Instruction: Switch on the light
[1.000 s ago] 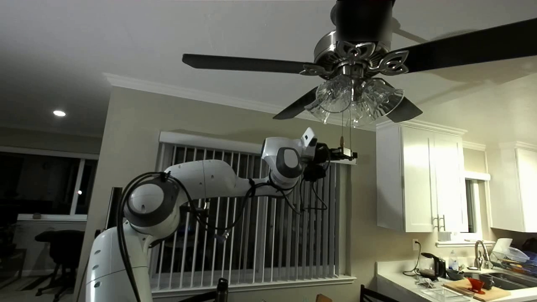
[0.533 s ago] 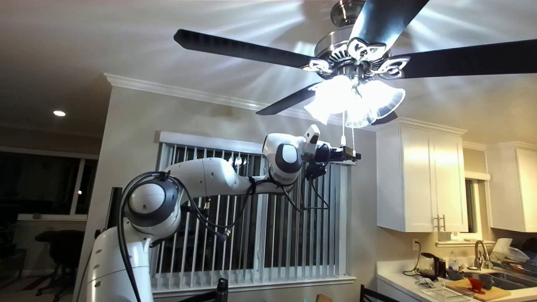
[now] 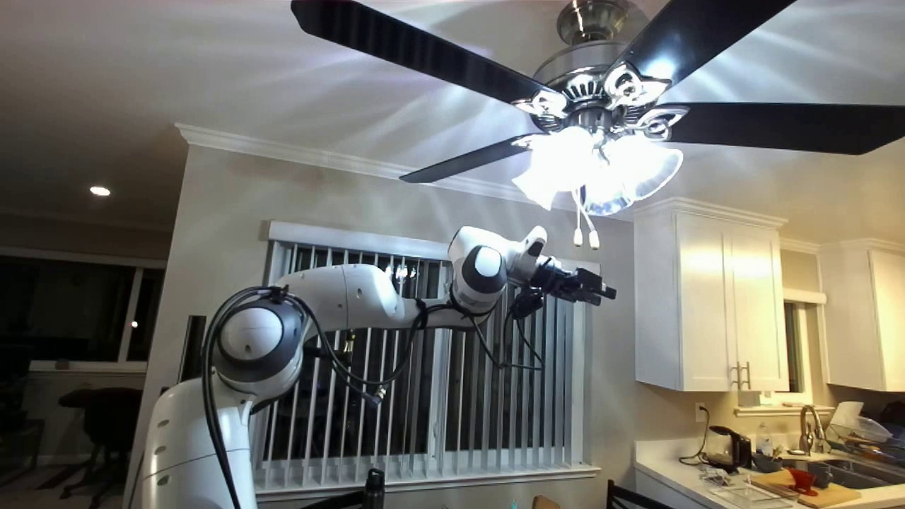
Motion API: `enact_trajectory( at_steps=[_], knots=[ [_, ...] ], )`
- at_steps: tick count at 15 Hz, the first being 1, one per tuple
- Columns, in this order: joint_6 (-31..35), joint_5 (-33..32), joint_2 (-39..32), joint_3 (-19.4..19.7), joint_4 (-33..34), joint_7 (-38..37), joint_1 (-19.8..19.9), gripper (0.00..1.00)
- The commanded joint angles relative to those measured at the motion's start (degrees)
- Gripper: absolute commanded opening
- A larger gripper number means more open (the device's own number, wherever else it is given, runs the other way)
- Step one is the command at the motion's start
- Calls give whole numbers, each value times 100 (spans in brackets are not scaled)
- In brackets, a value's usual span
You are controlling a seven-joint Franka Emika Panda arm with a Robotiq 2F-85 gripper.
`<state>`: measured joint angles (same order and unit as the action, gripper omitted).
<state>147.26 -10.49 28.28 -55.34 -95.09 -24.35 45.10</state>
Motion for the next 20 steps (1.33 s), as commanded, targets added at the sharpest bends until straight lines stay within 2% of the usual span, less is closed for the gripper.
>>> enact_trajectory(
  at_steps=[1,2,8,9,12,20],
  knots=[
    [-801,-458,-465,85,27,302,-466,95],
    [-991,-580,-555,109,32,293,-567,99],
    [-1855,-1318,-1138,497,100,203,-1393,100],
    [-1660,-1473,-1051,627,-12,-142,-1544,100],
    [-1714,-1703,-1204,943,-10,-215,-1996,100],
    [-1715,-1709,-1208,980,-9,-216,-2063,100]
  ],
)
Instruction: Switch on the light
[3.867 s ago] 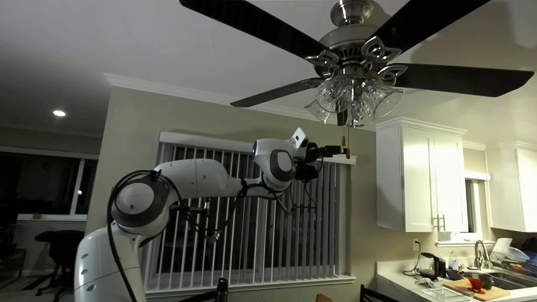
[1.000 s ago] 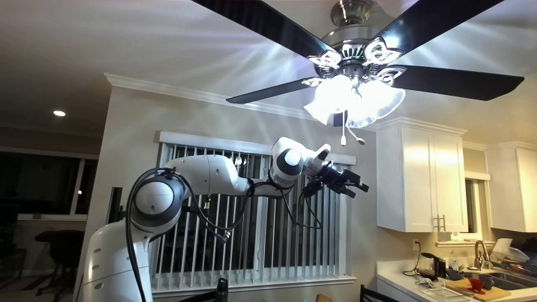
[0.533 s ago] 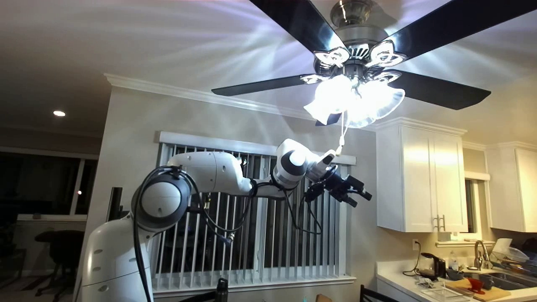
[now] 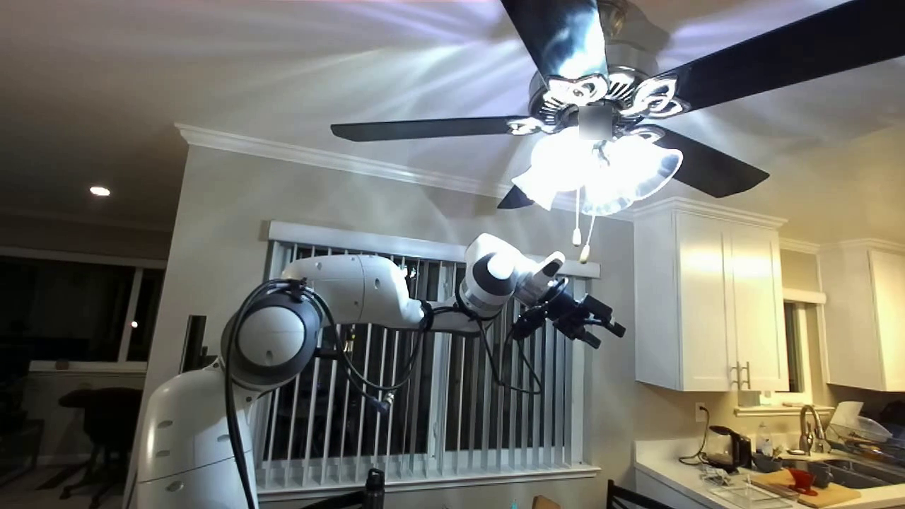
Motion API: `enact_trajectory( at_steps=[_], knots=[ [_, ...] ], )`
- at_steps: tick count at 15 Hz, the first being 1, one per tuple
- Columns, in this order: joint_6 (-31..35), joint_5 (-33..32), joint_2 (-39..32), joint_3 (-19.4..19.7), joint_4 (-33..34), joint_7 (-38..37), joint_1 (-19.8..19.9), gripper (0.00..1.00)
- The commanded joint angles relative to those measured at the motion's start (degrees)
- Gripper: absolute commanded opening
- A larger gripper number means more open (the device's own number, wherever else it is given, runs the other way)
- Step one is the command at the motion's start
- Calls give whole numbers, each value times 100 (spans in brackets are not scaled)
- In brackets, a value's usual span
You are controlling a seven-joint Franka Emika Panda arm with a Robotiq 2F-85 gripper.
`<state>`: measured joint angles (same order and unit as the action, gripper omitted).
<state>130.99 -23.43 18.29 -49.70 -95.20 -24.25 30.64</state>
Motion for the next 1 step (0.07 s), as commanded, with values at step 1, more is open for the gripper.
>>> enact_trajectory(
  at_steps=[1],
  knots=[
    [-88,-415,-209,416,1,-227,-618,100]
  ],
)
